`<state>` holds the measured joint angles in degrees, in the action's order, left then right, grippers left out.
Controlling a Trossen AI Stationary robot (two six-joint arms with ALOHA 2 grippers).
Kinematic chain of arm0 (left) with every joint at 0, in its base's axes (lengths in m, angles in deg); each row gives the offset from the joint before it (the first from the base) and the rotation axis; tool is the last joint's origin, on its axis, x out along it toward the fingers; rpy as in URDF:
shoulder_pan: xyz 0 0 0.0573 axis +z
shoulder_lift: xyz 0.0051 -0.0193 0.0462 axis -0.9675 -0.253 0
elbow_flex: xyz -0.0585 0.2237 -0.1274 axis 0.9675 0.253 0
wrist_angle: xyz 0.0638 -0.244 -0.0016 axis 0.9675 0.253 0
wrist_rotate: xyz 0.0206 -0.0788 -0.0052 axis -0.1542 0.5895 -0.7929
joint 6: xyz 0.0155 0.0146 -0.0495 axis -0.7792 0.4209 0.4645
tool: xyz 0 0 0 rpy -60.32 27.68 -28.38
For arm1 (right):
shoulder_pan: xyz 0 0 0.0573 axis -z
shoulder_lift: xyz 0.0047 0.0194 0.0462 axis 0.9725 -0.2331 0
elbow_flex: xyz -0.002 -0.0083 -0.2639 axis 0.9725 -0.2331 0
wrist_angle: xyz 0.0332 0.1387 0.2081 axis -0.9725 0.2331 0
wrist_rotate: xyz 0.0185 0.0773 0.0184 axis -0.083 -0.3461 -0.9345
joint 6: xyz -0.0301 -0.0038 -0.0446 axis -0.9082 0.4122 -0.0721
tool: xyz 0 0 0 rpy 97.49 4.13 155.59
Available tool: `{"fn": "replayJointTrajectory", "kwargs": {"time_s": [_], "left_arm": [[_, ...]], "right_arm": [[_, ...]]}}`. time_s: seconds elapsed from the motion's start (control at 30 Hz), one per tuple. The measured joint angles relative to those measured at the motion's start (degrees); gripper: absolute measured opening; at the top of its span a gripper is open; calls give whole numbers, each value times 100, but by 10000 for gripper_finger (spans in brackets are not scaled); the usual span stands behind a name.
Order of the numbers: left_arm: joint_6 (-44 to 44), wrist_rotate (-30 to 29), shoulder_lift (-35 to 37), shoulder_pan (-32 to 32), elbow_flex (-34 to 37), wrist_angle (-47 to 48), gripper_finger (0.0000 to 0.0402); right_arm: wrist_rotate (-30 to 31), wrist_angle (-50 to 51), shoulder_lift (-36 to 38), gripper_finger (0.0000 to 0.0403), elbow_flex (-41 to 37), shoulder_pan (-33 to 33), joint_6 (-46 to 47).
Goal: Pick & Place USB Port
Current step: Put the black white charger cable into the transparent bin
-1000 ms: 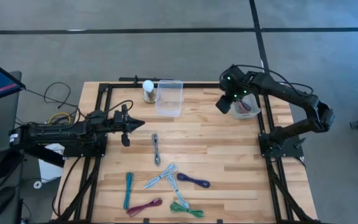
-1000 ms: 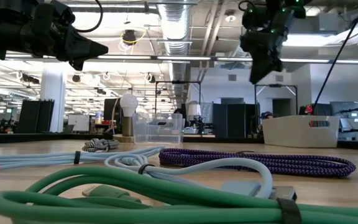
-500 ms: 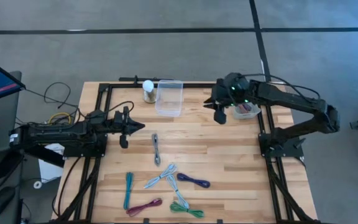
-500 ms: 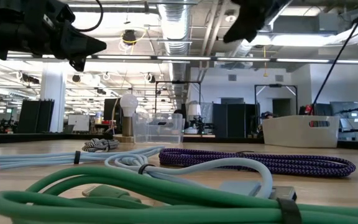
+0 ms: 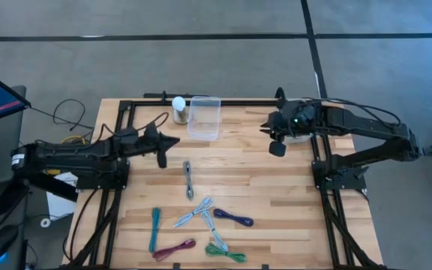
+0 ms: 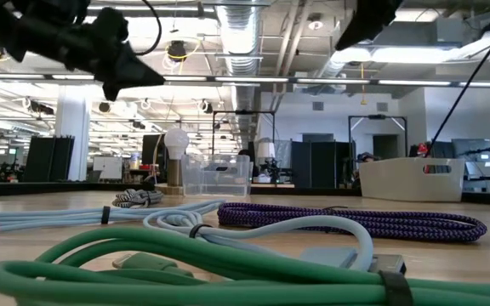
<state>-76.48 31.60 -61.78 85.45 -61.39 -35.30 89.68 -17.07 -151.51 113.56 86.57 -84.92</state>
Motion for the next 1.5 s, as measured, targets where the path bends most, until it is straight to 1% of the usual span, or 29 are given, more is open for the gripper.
{"fn": "replayJointTrajectory", "kwargs": {"time_s": [0.13, 0.2, 0.27, 0.37, 0.47, 0.57, 0.7, 0.83, 0.93, 1.07, 1.23, 1.33, 1.5], "left_arm": [[421, -63, -56, -92, -268, 191, 6], [581, -93, -57, -223, -393, 513, 5], [781, -257, -60, -453, -506, 918, 5], [978, -768, -154, -945, -628, 1391, 5], [929, -1242, -242, -1504, -713, 1390, 4], [662, -1787, -251, -2043, -800, 1359, 4], [279, -2519, -149, -2686, -864, 1303, 4], [87, -3052, 9, -3132, -864, 1278, 4], [111, -3355, 80, -3325, -864, 1255, 4], [493, -3712, -32, -3422, -864, 1237, 4], [1221, -3945, -436, -3422, -864, 1226, 4], [1438, -4148, -607, -3422, -881, 1242, 4], [1903, -4274, -860, -3422, -1252, 1530, 4]], "right_arm": [[720, 456, 9, 58, 0, 6, 139], [862, 692, 9, 58, 0, 11, 178], [856, 815, 10, 58, 0, 1, 187], [856, 818, 75, 58, -2, -81, 118], [841, 725, 241, 58, -2, -223, -9], [841, 627, 520, 58, -62, -387, 10], [834, 23, 1300, 58, -739, -589, 51], [821, -739, 2236, 58, -1800, -753, 419], [821, -1335, 2954, 58, -2602, -856, 680], [821, -1899, 3807, 58, -3398, -941, 936], [824, -2527, 4582, 58, -4128, -1047, 990], [969, -2672, 4908, 58, -4460, -1046, 1077], [985, -2733, 5213, 58, -4901, -1043, 1457]]}}
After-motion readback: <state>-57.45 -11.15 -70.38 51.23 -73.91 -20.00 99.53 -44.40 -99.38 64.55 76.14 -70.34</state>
